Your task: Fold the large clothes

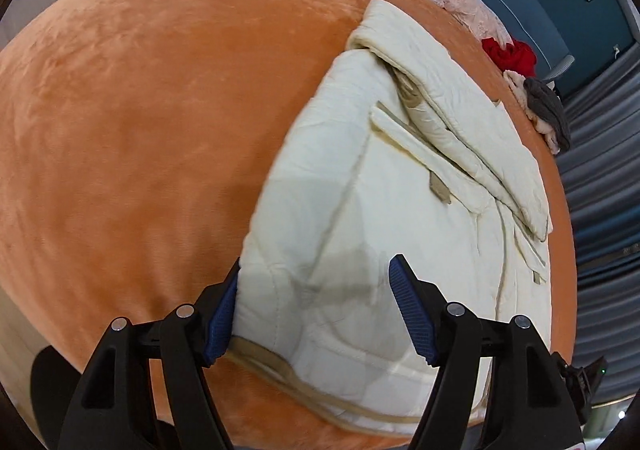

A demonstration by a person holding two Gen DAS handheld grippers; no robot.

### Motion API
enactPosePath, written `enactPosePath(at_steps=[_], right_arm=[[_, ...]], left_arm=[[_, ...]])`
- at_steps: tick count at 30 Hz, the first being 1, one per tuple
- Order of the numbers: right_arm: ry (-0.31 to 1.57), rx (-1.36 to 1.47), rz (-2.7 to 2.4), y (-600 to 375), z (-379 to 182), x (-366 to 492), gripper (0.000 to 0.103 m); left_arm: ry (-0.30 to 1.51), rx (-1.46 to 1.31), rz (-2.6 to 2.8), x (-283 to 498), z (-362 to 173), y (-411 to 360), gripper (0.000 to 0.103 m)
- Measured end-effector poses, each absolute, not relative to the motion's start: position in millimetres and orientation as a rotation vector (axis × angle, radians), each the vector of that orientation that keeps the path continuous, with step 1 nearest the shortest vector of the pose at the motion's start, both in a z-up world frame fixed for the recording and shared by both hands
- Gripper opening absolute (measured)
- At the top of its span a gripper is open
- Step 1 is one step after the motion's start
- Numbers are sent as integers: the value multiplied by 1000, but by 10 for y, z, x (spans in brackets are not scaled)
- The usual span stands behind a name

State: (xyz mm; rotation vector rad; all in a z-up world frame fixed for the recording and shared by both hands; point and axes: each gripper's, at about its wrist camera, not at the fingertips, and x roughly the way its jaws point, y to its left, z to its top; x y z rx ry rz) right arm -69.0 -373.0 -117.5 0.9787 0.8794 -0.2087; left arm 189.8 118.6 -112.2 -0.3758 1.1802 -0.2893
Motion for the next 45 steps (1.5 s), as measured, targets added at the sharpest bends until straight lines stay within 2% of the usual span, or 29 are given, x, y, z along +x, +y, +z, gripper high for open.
enactPosePath(at_steps=[2, 3, 4, 5, 6, 9, 14, 18, 24, 30, 36, 45], right_arm=[[891, 976, -180, -3638, -1197, -622, 61], [894, 955, -181, -3590, -1198, -595, 54], [900, 934, -180, -3559, -1186, -548, 47], [914, 914, -184, -3527, -1178, -506, 30], [922, 909, -190, -3513, -1162, -484, 16], [890, 872, -177, -3491, -977, -507, 8], [898, 770, -135, -3449, -629, -615, 5], [977, 610, -57, -3300, -306, -839, 5], [1180, 411, 36, -3014, 2, -1511, 5], [1275, 414, 72, -2690, 187, -2109, 5], [1167, 432, 43, -2822, 435, -1865, 5], [866, 532, -59, -3209, 698, -980, 5]], left_arm=[[1184, -395, -260, 1915, -1150, 1171, 64], [1180, -412, -249, 1905, -1158, 1195, 56], [1181, -422, -235, 1895, -1163, 1209, 43], [1178, -417, -226, 1883, -1148, 1243, 36], [1166, -395, -222, 1849, -1106, 1247, 20], [1116, -339, -249, 1751, -915, 1267, 7], [1051, -270, -297, 1590, -530, 1334, 6], [1040, -181, -348, 1292, -246, 1403, 5], [1155, 37, -421, 428, -18, 1604, 5], [1207, 21, -405, -282, 100, 1929, 5], [1143, -36, -397, -277, 309, 1877, 5], [922, -30, -381, 572, 700, 1533, 8]])
